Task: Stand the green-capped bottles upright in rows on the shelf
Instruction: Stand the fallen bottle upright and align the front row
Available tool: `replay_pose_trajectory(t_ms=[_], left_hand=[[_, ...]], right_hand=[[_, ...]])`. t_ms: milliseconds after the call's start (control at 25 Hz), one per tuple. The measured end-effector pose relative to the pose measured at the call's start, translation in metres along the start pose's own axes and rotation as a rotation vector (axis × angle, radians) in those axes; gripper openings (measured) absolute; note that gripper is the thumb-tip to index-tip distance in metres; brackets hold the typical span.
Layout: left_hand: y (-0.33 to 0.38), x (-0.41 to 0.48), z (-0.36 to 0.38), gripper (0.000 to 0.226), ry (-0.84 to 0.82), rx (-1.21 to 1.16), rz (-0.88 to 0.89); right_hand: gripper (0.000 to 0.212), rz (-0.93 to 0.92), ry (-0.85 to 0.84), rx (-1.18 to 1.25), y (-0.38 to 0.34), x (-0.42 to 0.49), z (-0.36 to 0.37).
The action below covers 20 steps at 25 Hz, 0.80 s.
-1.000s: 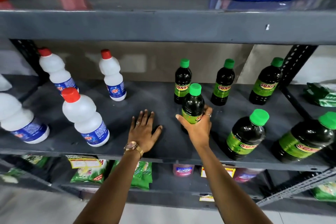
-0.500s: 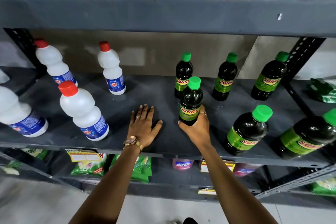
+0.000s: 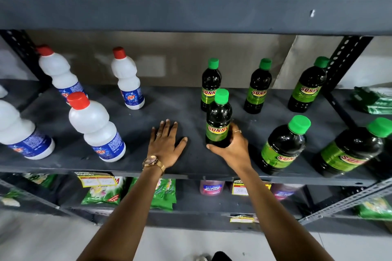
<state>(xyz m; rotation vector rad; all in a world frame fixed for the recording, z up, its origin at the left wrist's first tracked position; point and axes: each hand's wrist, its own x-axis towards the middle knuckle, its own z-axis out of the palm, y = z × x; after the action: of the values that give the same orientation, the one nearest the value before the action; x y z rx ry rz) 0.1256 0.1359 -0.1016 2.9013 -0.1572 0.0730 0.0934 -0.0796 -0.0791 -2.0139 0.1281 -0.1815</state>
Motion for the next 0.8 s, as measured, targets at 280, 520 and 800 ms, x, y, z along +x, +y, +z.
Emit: replay_pose_trajectory(t_ms=[280, 520, 800], left_hand=[[-0.001, 0.0, 0.002, 0.076, 0.019, 0.005, 0.004], [-0.001, 0.0, 0.002, 0.083, 0.049, 0.004, 0.015], [0.002, -0.004, 0.0, 0.086, 0.069, -0.04, 0.025]], right_hand=[[0.074, -0.054, -0.154, -0.096, 0.016, -0.058, -0.025], [0.092, -0.118, -0.165, -0.22, 0.016, -0.06, -0.024], [0.094, -0.153, -0.193, -0.239, 0.013, -0.058, -0.022]])
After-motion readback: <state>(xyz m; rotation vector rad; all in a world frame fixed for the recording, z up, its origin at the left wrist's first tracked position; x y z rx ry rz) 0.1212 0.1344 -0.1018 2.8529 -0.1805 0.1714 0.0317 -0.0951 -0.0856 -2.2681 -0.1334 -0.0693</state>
